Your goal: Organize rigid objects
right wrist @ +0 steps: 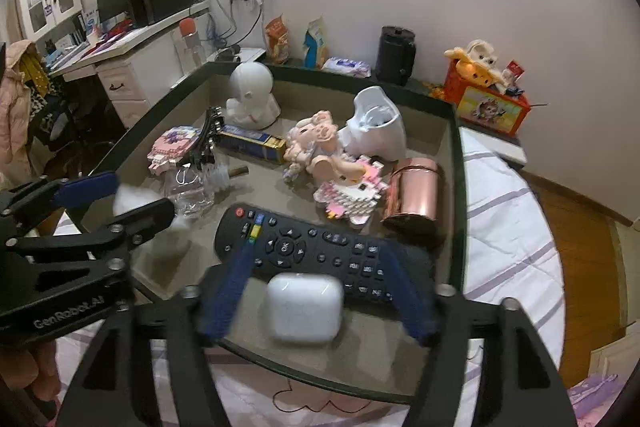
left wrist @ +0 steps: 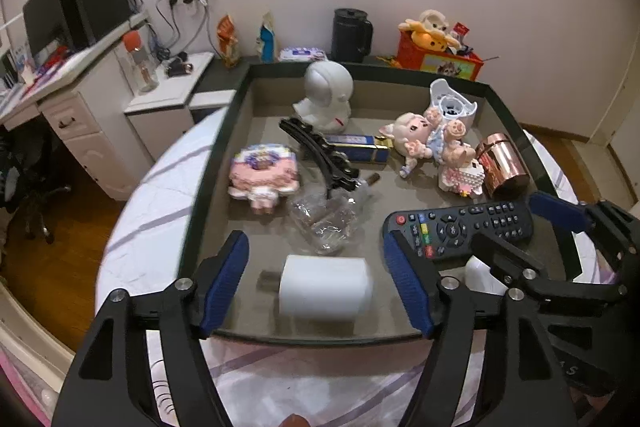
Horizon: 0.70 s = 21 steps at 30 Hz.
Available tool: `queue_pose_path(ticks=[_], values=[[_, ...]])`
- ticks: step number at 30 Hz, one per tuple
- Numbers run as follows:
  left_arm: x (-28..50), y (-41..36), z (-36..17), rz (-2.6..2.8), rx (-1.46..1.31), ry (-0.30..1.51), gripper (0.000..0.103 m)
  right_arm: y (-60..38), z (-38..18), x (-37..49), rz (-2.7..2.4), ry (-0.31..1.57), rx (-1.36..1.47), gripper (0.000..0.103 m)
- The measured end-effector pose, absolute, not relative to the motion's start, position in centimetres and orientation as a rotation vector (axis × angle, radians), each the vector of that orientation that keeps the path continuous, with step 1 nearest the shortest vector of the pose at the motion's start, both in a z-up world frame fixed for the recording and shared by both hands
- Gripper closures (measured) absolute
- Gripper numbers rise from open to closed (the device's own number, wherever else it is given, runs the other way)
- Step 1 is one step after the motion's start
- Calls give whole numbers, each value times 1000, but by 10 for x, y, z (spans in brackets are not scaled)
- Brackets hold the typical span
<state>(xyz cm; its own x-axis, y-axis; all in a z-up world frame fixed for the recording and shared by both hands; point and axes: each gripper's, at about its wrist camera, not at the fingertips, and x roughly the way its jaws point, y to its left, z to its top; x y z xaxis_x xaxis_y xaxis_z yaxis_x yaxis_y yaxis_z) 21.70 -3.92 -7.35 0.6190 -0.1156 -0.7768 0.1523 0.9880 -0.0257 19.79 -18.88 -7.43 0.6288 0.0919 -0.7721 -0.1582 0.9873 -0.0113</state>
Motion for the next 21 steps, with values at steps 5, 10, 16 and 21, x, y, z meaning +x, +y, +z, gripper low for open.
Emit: queue_pose_path(ticks=[5, 10, 16, 21], values=[[205, -27, -58, -126, 19, 861, 4, -198, -66, 190, 131, 864, -38, 20], [176, -22, -30, -130, 9, 792, 0, -211, -53, 175, 108, 842, 52, 19], [136, -16, 1, -129, 5, 734, 0, -220, -32, 142, 69, 785, 119, 18], [96, -10, 21, -123, -1, 696, 0, -223, -14, 108, 54, 747, 140, 18]])
